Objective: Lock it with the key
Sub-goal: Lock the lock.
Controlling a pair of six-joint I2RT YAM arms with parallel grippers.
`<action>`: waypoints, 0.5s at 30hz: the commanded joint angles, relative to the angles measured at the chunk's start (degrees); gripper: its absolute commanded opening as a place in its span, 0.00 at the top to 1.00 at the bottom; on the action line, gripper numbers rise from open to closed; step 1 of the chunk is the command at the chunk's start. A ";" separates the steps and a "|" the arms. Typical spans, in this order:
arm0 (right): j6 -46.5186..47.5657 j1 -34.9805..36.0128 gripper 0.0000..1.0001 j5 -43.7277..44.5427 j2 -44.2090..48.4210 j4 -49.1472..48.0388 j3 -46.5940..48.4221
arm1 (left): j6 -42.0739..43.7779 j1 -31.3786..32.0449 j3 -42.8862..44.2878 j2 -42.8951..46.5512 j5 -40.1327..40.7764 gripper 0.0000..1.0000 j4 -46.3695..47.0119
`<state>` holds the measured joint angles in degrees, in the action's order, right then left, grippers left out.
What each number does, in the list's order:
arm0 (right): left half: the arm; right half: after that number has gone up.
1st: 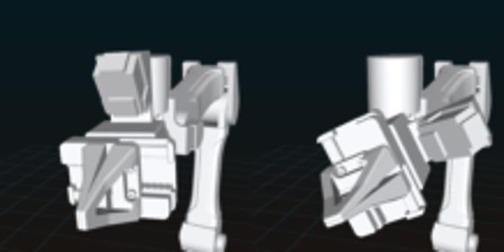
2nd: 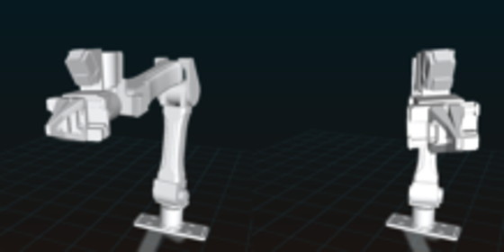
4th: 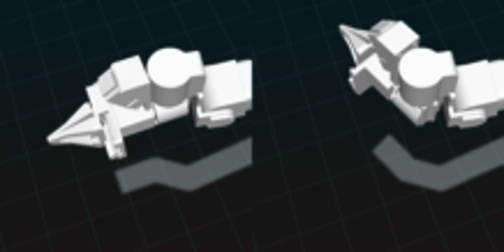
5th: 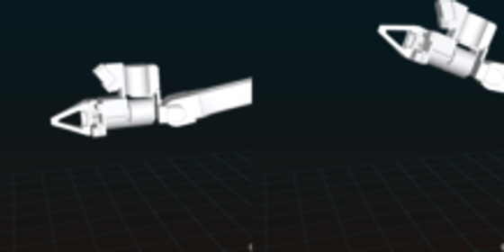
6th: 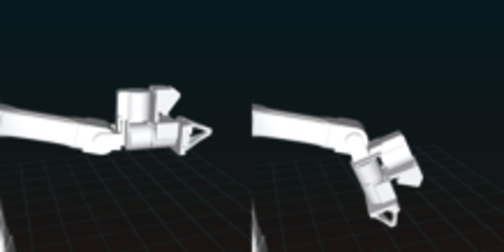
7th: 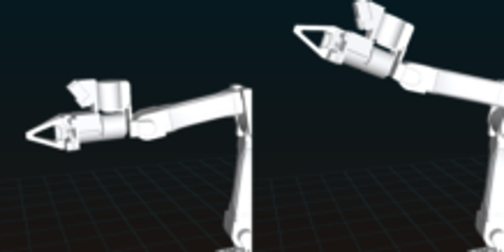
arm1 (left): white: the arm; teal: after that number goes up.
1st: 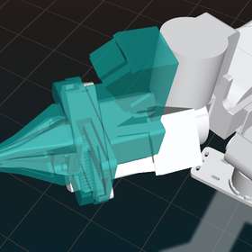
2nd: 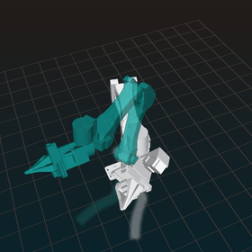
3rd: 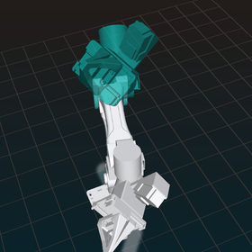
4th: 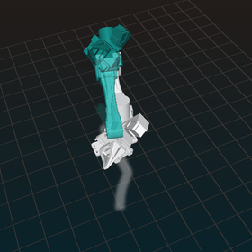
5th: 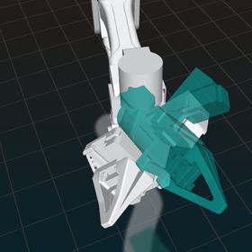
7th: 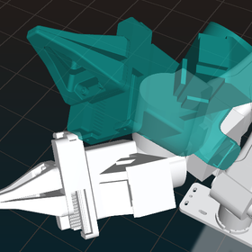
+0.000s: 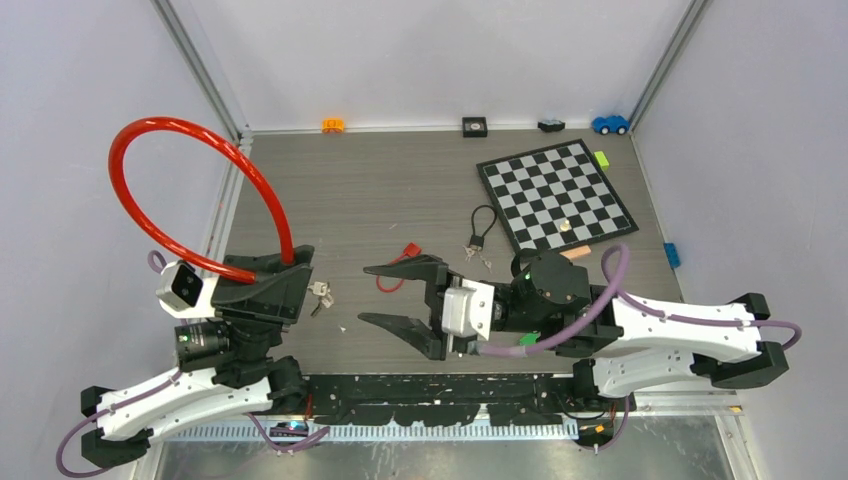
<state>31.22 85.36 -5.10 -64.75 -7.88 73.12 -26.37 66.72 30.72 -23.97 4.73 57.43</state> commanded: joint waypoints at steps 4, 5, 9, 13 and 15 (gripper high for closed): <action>18.92 1.65 0.41 -2.74 -0.63 -3.11 0.00 | 1.24 -0.17 0.82 0.67 0.01 1.00 3.48; 20.68 2.30 0.42 -1.61 -1.35 -3.22 0.39 | 1.23 -0.12 0.82 0.75 0.01 1.00 3.48; 27.13 5.01 0.48 2.52 -4.59 -7.55 0.84 | 1.32 -0.18 0.64 0.94 0.23 1.00 3.48; 31.47 7.15 0.54 5.89 -7.38 -12.21 1.35 | 1.32 -0.17 0.55 0.96 0.44 1.00 3.40; 32.44 7.66 0.55 7.93 -8.55 -12.71 2.19 | 1.32 -0.18 0.52 0.94 0.44 1.00 3.39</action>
<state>57.76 91.77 -2.26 -72.10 -13.82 72.64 -26.35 66.72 30.70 -23.62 4.93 57.56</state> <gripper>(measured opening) 0.461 0.307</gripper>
